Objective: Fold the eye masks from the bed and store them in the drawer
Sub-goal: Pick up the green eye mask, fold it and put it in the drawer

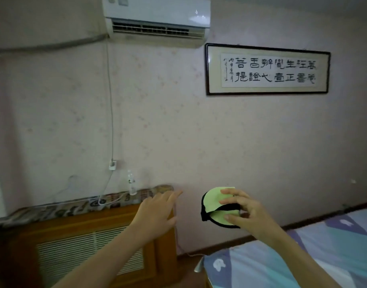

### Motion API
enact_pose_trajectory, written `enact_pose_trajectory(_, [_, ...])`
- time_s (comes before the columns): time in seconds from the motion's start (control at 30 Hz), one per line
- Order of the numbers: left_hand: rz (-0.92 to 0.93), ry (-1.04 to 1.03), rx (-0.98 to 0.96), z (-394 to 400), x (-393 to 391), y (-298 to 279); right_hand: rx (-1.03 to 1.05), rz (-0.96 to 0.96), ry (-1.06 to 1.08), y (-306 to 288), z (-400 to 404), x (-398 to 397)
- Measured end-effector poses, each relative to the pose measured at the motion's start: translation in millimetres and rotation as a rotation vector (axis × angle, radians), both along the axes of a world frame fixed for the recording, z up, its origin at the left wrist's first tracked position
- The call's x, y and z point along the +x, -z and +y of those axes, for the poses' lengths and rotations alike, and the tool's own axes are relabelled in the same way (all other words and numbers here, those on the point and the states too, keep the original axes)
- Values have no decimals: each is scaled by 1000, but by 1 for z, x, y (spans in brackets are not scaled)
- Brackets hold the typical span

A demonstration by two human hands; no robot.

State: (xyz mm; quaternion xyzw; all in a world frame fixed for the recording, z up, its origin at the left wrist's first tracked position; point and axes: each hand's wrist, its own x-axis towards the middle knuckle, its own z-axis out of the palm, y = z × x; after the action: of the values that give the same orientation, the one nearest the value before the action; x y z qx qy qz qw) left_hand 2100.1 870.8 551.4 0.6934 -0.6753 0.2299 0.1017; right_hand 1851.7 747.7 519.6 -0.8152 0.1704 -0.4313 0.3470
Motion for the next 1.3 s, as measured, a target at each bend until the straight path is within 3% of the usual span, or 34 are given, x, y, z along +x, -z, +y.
enact_pose_trajectory(0.33, [150, -118, 31, -142, 140, 10, -34, 50, -136, -17, -162, 166])
enact_pose_trajectory(0.8, [-258, -171, 106, -360, 363, -14, -1, 56, -144, -4, -378, 393])
enact_pose_trajectory(1.0, [-280, 5, 140, -507, 413, 1, 28, 51, 65, -2, -473, 416])
enact_pose_trajectory(1.3, [-172, 259, 77, -722, 419, 26, 51, -1, 352, 9, -639, 399])
